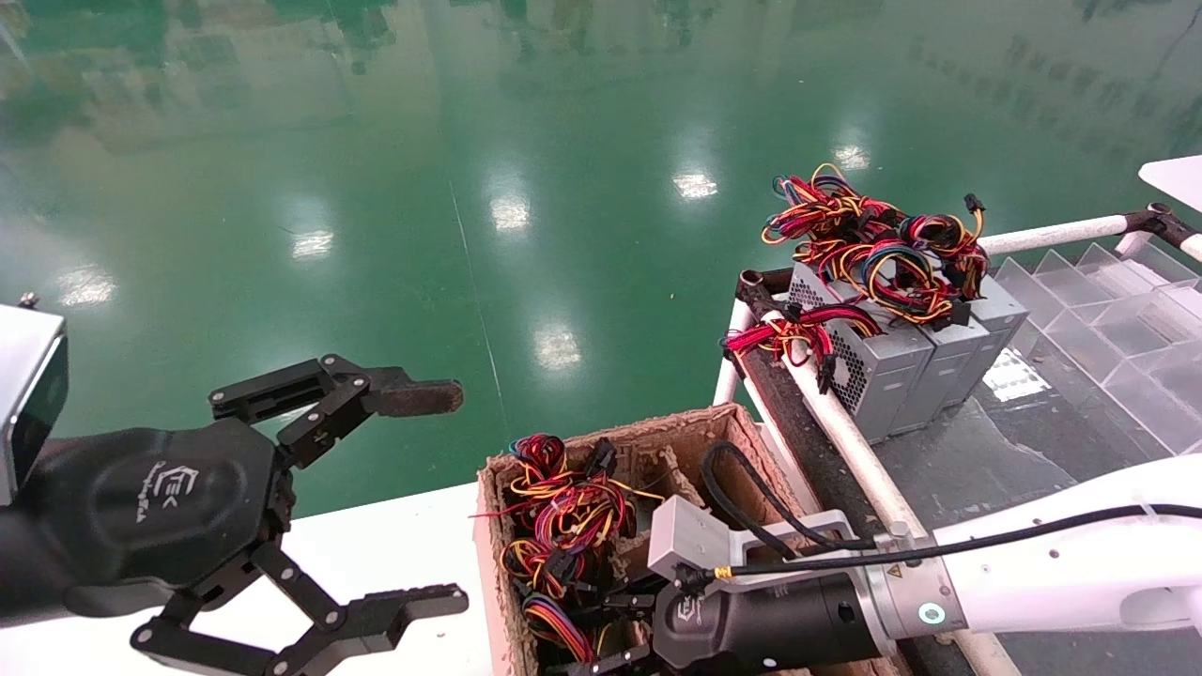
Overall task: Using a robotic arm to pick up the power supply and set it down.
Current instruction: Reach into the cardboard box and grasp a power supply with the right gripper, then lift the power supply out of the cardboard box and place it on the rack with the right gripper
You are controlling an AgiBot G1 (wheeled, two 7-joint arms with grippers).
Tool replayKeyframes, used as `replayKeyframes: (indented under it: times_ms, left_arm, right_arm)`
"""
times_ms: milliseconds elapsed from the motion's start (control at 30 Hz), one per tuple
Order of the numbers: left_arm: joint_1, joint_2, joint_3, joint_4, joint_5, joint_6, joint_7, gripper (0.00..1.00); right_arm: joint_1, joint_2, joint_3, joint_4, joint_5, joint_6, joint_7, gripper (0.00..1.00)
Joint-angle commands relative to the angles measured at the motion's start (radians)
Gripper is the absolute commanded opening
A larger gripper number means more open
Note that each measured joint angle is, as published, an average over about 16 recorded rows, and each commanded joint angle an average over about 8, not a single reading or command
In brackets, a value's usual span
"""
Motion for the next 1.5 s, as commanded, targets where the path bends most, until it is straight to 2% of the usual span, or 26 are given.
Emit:
replayKeyframes:
  times_ms: [33,433,767,1200,1500]
  left_arm:
    - [0.000,0.000,0.000,0.000,0.000,0.000,0.000,1.00]
    - [0.000,0.000,0.000,0.000,0.000,0.000,0.000,1.00]
    - [0.000,0.000,0.001,0.000,0.000,0.000,0.000,1.00]
    - [0.000,0.000,0.001,0.000,-0.001,0.000,0.001,1.00]
    - [0.000,-0.001,0.001,0.000,-0.001,-0.001,0.001,1.00]
  right_arm:
    - [0.000,-0.001,-0.001,-0.002,-0.006,0.005,-0.006,0.00]
    - [-0.014,0.008,0.014,0.009,0.020,0.003,-0.019,0.00]
    - [-0.033,0.067,0.064,0.072,0.105,-0.027,-0.024,0.00]
    - [-0.090,0.206,0.217,0.178,0.342,-0.033,-0.006,0.00]
    - [-0.136,0.334,0.359,0.194,0.515,-0.017,-0.033,0.00]
